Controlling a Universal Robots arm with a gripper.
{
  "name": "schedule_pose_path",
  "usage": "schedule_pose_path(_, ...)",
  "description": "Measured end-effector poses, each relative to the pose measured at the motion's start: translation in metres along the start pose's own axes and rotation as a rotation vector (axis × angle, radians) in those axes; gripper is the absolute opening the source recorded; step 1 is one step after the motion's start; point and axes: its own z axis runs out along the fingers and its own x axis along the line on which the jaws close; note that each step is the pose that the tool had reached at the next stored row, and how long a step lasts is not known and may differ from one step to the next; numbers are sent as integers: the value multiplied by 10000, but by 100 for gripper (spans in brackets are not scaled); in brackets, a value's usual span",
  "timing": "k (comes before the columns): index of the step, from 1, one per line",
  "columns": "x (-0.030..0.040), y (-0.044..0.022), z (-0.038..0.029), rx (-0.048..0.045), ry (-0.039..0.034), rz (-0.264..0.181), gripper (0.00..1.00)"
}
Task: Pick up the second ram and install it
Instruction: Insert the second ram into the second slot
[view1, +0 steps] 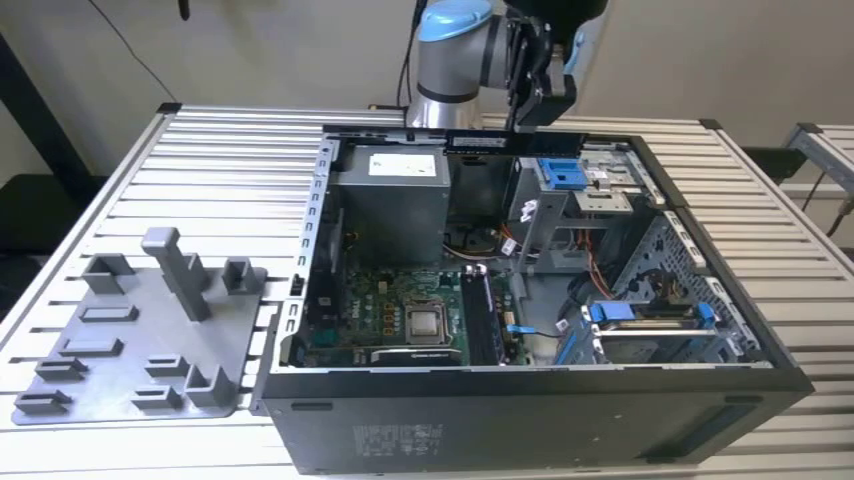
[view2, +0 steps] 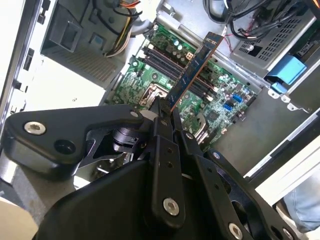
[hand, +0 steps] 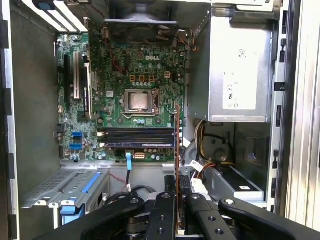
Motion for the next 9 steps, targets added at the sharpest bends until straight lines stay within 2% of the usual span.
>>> schedule_pose_path(5,0,0,1,12,2,237,14)
schedule_pose_path(9,2,0,3,30,4,606,14)
